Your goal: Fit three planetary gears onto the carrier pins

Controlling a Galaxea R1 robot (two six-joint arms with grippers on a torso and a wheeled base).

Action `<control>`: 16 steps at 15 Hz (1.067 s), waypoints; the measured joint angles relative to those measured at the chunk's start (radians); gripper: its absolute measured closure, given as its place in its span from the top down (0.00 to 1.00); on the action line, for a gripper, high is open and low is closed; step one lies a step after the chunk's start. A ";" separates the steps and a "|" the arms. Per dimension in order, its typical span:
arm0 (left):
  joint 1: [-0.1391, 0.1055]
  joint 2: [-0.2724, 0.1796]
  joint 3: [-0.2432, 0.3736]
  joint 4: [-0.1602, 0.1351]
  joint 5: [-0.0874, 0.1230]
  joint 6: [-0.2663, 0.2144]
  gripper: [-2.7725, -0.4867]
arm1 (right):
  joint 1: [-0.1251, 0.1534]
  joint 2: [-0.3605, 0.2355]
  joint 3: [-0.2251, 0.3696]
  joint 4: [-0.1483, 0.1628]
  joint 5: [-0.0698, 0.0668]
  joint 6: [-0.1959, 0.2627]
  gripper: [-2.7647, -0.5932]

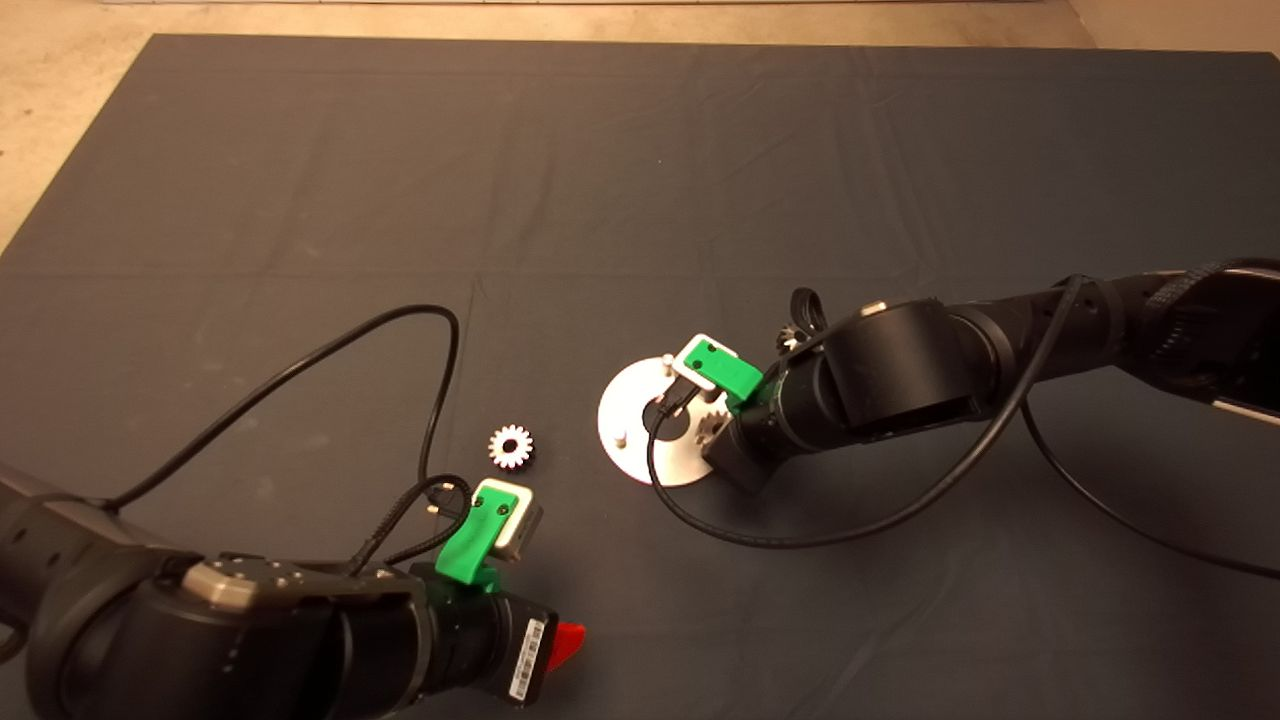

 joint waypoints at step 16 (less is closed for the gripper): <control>0.000 -0.005 0.000 0.000 0.000 0.000 0.63 | -0.011 0.000 0.000 -0.011 -0.002 0.000 0.26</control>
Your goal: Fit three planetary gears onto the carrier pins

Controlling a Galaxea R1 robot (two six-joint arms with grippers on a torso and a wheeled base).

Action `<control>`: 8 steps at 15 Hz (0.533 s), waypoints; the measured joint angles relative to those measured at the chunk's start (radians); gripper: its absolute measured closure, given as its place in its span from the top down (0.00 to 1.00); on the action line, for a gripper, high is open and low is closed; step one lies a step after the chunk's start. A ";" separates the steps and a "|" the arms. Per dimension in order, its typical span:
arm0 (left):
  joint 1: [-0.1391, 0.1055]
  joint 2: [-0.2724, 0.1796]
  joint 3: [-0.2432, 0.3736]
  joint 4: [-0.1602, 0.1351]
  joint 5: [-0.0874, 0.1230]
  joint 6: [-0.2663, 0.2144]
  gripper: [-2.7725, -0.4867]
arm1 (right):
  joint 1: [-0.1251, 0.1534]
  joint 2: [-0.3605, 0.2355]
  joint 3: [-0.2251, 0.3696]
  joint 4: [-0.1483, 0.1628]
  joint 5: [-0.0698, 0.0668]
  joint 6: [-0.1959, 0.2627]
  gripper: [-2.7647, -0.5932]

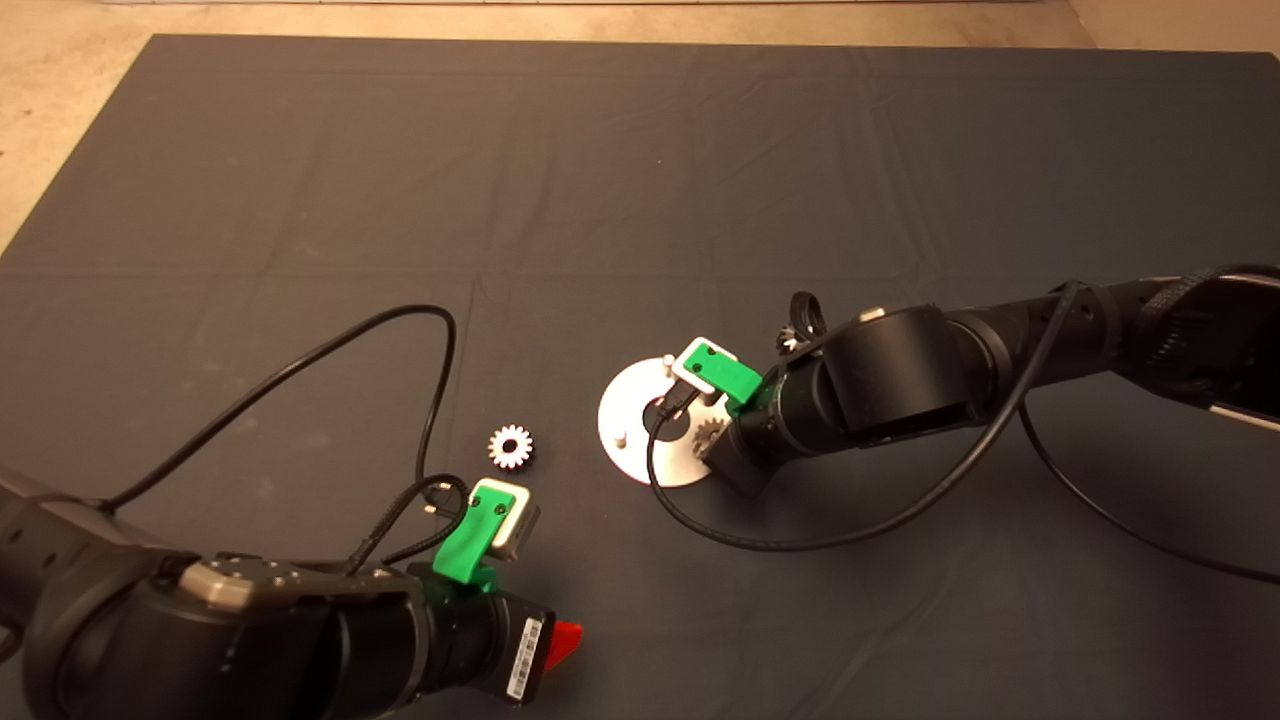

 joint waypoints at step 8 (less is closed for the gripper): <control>0.000 0.000 0.000 0.000 0.000 0.000 0.63 | -0.008 -0.004 0.006 0.000 0.001 0.000 0.40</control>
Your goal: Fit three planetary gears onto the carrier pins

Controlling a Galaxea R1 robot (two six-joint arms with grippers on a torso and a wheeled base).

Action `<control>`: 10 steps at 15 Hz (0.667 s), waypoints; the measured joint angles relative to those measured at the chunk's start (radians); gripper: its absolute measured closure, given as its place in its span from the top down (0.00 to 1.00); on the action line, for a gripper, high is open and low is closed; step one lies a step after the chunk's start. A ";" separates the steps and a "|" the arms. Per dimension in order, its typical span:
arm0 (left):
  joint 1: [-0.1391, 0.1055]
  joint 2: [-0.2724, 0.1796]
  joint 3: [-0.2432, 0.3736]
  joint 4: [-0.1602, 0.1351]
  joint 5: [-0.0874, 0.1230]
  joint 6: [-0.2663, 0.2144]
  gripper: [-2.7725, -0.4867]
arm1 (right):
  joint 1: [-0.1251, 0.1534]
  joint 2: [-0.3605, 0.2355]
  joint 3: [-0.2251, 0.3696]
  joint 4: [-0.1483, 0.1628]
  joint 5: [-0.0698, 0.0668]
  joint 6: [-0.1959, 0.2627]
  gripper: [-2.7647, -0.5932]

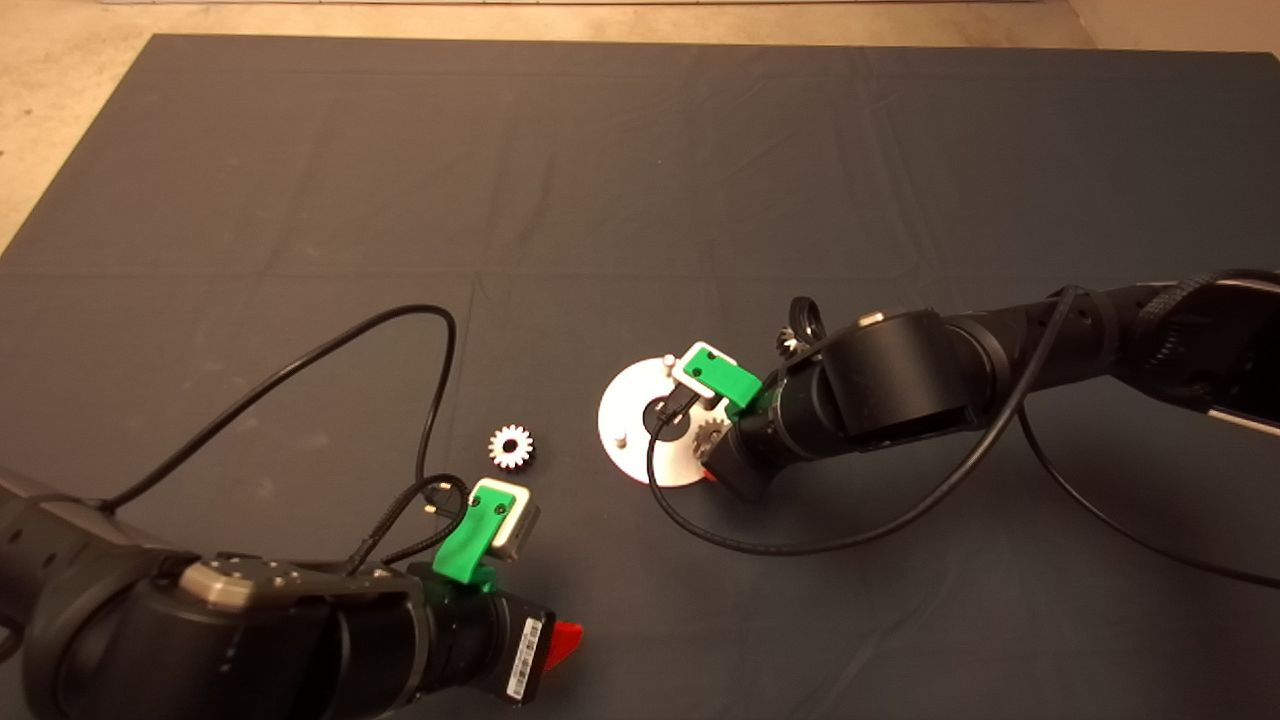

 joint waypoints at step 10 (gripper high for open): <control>0.000 0.000 0.000 0.000 0.000 0.000 0.63 | 0.000 -0.023 0.051 0.000 0.001 0.003 0.60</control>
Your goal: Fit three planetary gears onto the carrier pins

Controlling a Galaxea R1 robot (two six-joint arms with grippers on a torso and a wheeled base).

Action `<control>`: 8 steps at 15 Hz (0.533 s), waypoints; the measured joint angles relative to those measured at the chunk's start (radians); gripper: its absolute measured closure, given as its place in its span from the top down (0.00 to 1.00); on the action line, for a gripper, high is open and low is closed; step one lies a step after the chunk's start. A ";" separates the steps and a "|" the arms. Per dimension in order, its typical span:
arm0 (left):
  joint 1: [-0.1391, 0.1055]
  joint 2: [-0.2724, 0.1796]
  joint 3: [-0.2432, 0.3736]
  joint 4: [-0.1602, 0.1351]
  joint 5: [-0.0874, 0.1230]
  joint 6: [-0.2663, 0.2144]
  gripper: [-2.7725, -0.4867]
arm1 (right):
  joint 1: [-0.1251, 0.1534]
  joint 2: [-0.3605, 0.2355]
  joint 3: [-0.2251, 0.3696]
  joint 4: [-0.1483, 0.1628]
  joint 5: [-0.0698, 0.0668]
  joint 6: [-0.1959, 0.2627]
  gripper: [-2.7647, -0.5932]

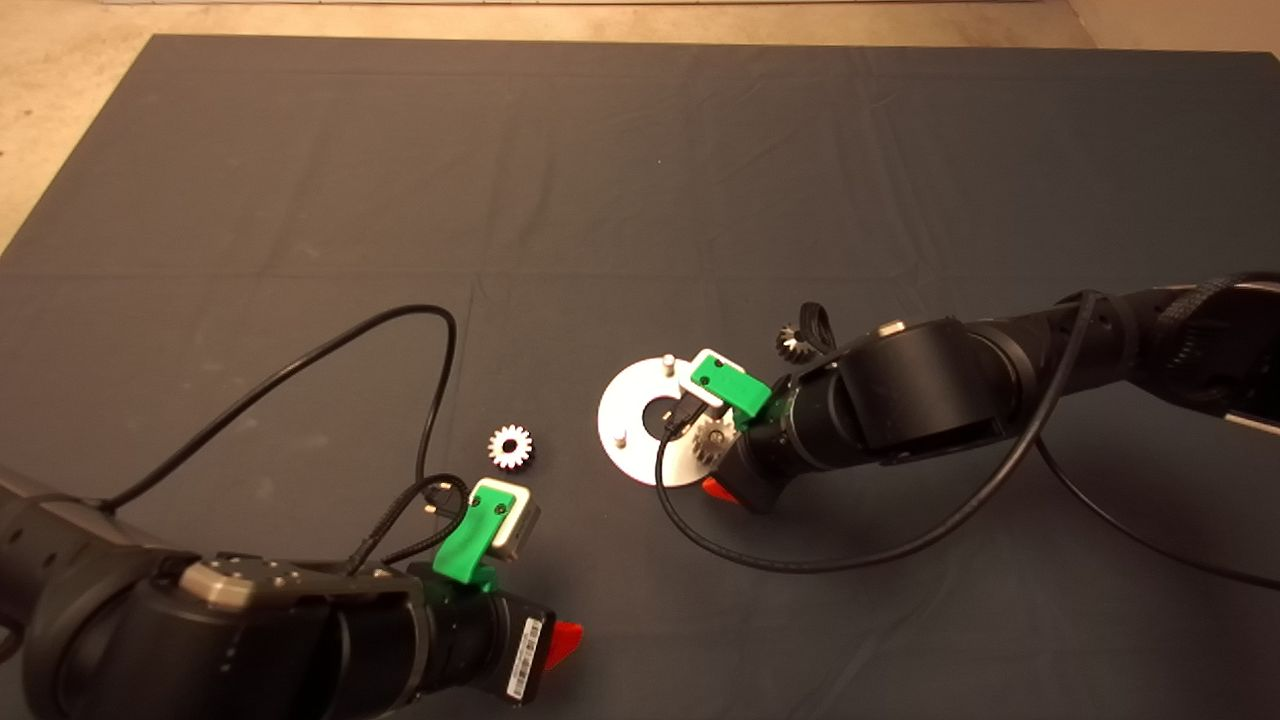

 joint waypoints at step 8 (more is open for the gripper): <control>0.000 0.000 0.000 0.000 0.000 0.000 0.63 | 0.060 -0.166 0.111 0.000 0.003 0.049 0.60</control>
